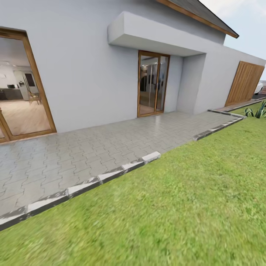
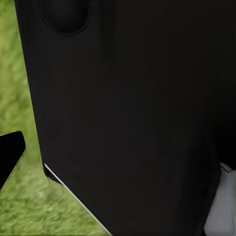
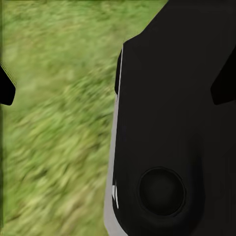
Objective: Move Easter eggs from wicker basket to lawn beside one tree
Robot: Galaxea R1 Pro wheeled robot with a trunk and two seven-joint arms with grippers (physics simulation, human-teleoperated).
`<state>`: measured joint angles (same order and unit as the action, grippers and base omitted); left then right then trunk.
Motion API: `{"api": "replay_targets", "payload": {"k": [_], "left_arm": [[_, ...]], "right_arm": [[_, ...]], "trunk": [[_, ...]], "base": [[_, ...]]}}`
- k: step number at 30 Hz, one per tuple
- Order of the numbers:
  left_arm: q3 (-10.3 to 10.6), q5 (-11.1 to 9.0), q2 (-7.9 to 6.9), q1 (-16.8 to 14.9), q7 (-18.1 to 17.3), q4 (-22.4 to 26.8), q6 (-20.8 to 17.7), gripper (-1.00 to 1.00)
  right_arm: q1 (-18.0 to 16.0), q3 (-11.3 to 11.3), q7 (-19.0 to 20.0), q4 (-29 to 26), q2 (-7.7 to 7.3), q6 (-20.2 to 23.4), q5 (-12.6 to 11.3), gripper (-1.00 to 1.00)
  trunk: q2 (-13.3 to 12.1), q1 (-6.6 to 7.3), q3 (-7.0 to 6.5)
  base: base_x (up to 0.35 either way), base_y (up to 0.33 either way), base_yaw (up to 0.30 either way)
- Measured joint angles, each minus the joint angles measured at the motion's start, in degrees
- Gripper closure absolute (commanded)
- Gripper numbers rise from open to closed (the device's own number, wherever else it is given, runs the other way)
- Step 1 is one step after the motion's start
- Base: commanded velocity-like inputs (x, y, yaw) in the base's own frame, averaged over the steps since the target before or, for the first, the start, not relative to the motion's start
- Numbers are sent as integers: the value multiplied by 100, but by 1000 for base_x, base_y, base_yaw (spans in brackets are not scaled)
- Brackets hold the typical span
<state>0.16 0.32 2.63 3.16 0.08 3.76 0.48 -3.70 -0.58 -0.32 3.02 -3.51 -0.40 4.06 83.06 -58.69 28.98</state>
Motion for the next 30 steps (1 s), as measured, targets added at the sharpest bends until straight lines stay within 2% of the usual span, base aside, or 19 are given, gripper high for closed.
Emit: {"api": "replay_targets", "payload": {"k": [6, 30], "left_arm": [[0, 0, 0, 3, 0, 0, 0, -100], [0, 0, 0, 2, 0, 0, 0, -100]], "right_arm": [[0, 0, 0, 0, 0, 0, 3, -100], [0, 0, 24, 3, 0, 0, 5, -100]], "trunk": [[0, 0, 2], [0, 0, 126]], "base": [[332, 0, -67], [332, 0, -251]]}}
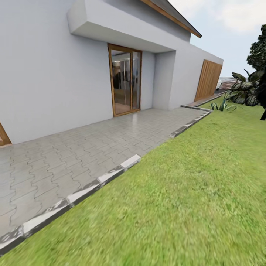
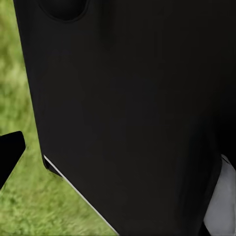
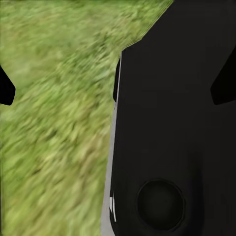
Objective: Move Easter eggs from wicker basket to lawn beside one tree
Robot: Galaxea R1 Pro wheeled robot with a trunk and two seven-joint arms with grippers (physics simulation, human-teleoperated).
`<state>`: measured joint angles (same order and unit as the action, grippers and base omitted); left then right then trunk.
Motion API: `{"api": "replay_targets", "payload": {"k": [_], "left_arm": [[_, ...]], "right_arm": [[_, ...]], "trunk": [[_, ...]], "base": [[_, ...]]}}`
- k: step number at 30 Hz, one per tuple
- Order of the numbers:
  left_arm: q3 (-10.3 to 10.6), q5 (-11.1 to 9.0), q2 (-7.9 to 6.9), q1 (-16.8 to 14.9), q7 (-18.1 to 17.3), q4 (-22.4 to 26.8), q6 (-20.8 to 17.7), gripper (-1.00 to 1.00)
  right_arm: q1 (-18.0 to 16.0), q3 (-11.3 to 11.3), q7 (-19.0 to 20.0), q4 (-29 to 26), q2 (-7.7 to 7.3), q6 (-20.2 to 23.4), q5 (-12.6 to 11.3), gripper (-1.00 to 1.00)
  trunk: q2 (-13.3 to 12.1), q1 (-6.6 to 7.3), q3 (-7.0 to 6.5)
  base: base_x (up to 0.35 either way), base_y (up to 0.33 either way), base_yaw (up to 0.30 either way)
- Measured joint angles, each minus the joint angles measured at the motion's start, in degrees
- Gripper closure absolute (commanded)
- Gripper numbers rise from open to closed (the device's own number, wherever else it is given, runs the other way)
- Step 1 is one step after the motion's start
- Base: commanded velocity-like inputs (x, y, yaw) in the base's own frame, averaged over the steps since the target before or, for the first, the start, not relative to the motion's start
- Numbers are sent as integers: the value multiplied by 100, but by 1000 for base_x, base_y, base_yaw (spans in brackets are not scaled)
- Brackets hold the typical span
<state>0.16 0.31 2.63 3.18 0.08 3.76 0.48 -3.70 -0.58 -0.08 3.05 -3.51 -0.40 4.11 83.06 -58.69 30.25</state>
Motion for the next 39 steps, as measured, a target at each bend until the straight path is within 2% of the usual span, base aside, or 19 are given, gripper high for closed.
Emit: {"api": "replay_targets", "payload": {"k": [39], "left_arm": [[0, -1, 0, -1, 0, 0, 3, -100]], "right_arm": [[0, 8, 0, -2, -9, 0, -5, -100]], "trunk": [[0, 0, 208]], "base": [[332, 0, -255]]}}
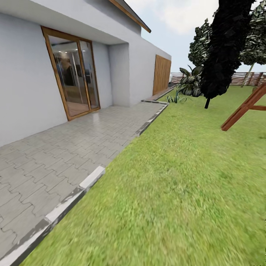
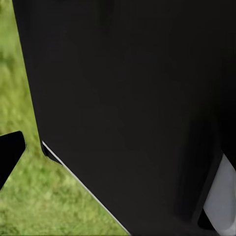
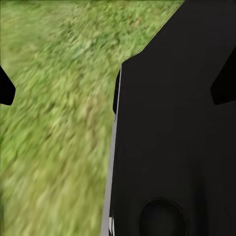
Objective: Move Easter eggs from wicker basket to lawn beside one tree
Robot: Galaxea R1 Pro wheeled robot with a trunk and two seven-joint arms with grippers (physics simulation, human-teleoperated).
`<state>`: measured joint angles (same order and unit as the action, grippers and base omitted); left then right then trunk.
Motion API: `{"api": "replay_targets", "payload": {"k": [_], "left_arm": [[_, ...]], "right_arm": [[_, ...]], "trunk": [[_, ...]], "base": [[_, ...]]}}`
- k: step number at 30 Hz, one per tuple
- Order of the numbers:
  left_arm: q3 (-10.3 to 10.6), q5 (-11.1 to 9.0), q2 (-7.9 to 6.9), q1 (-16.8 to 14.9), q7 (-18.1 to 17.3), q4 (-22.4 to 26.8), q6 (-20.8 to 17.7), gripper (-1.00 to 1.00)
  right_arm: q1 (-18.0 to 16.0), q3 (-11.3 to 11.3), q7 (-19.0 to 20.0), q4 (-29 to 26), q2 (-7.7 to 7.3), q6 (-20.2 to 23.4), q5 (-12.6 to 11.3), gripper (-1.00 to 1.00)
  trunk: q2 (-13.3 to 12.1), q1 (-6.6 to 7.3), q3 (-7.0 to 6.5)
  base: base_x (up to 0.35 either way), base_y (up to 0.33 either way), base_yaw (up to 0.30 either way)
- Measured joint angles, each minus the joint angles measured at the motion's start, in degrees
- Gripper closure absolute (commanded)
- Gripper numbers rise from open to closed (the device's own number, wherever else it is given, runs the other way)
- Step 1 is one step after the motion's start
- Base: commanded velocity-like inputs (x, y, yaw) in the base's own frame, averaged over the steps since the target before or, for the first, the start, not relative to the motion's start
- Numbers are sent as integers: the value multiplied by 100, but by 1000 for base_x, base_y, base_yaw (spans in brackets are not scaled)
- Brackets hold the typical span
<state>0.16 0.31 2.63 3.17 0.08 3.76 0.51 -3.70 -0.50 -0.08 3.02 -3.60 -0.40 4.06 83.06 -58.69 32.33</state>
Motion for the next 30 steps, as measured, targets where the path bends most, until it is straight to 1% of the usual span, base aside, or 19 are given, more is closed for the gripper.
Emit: {"api": "replay_targets", "payload": {"k": [24, 30], "left_arm": [[0, -2, 0, 3, 0, 0, -1, -100], [0, -2, 0, 0, 0, 0, -1, -100]], "right_arm": [[0, 0, 0, 1, 0, 0, 0, -100], [0, 0, 0, 1, 0, 0, 0, -100]], "trunk": [[0, 0, 122], [0, 0, 137]], "base": [[332, 0, -254], [332, 0, -88]]}}
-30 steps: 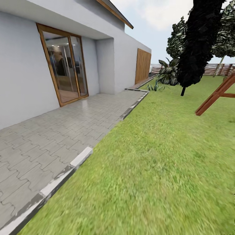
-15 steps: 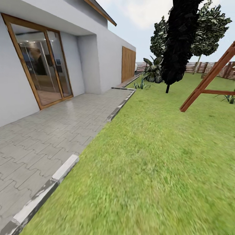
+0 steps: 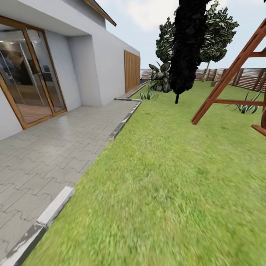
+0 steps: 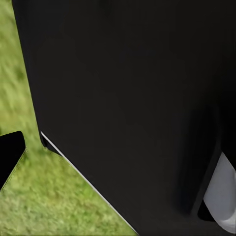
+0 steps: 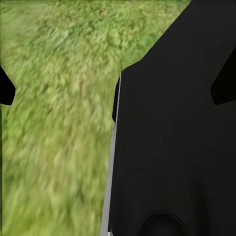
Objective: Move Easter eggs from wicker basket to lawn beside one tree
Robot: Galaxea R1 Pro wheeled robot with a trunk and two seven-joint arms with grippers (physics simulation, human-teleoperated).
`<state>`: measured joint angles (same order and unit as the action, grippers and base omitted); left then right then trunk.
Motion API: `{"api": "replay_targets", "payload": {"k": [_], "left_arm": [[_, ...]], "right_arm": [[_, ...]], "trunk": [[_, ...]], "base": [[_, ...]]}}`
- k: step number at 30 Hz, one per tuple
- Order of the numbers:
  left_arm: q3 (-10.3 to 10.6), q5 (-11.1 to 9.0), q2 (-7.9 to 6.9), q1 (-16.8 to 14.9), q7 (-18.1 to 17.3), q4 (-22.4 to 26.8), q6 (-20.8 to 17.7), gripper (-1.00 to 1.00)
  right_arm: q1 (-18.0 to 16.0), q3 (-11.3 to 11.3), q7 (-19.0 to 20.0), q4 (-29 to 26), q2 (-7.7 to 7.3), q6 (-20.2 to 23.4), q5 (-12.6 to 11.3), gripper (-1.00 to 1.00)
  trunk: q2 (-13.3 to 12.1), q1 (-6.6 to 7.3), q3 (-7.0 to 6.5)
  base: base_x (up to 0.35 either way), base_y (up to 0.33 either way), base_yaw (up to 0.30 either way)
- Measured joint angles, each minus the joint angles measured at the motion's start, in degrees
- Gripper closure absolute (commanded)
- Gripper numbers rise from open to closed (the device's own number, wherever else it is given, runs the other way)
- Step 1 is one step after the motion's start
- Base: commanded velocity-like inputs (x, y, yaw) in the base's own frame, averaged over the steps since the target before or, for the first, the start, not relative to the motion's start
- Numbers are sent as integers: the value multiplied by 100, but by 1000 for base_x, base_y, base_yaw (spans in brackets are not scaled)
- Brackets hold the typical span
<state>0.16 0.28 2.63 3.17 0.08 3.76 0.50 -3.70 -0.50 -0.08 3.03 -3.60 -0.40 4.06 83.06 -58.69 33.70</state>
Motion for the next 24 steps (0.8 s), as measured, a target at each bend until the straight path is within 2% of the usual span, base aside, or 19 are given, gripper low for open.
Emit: {"api": "replay_targets", "payload": {"k": [10, 24], "left_arm": [[0, 1, 0, 1, 0, 0, -2, -100], [0, 2, 0, 0, 0, 0, -2, -100]], "right_arm": [[0, -1, -8, -1, 8, -4, 0, -100], [0, 0, 8, 8, 0, -8, 0, -100]], "trunk": [[0, 0, 1], [0, 0, 38]], "base": [[332, 0, -11], [332, 0, -270]]}}
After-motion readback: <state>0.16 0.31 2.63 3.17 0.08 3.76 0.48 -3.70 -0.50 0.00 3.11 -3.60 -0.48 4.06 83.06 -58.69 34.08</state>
